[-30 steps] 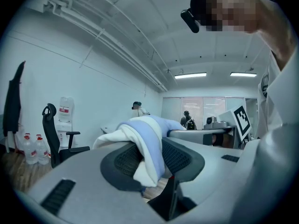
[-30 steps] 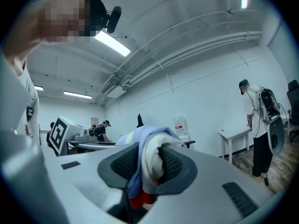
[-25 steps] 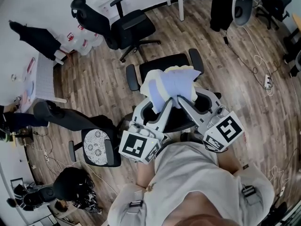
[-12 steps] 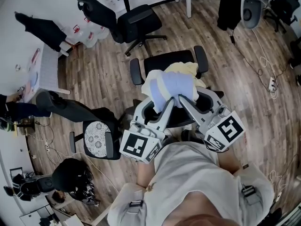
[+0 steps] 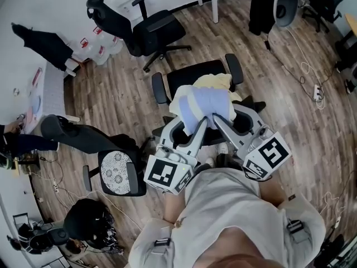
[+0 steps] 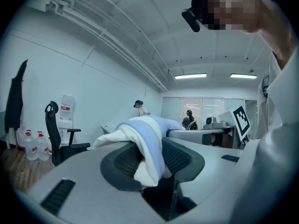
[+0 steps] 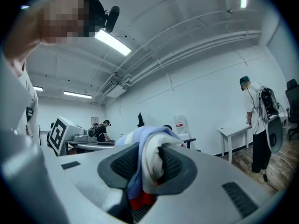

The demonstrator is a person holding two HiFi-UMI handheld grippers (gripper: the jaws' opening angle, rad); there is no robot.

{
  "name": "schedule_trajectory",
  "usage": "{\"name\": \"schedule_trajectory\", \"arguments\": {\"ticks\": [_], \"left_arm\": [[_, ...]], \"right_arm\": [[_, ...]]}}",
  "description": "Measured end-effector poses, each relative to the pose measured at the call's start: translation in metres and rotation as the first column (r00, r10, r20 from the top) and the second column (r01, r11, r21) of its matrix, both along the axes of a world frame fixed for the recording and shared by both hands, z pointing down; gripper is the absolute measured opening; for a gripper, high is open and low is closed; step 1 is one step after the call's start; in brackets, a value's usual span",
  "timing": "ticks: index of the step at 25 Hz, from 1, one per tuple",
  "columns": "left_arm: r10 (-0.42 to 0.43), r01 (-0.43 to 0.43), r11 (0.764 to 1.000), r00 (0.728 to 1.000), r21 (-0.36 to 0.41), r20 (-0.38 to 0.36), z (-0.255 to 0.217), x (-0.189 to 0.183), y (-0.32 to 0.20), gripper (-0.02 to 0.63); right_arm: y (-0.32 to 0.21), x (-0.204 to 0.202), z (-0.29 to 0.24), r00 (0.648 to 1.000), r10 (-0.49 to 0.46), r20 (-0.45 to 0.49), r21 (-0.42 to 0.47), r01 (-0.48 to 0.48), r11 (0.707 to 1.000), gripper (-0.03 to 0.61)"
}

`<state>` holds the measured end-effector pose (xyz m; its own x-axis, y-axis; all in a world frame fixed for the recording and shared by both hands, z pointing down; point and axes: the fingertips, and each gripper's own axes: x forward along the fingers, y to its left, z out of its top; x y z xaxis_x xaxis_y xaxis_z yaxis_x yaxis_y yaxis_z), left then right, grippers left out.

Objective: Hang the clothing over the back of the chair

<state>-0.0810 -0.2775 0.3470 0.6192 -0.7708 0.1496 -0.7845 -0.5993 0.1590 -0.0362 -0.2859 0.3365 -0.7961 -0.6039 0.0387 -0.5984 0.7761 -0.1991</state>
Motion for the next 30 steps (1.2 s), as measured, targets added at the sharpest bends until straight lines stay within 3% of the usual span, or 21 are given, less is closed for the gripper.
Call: {"name": "schedule_trajectory", "arguments": {"ticks": [21, 30], "left_arm": [[0.129, -0.13, 0.992, 0.989, -0.008, -0.066, 0.008, -0.01, 0.063, 0.149], [0.13, -0.133, 0.99, 0.99, -0.039, -0.06, 0.02, 0.004, 0.081, 0.149]], "right_arm": [[0.068, -0.009, 0.006, 0.987, 0.139, -0.076, -0.012, -0.14, 0.99, 0.11], [0.086, 0.004, 0.018, 0.987, 0.135, -0.083, -0.039, -0.139, 0.99, 0.11]]}}
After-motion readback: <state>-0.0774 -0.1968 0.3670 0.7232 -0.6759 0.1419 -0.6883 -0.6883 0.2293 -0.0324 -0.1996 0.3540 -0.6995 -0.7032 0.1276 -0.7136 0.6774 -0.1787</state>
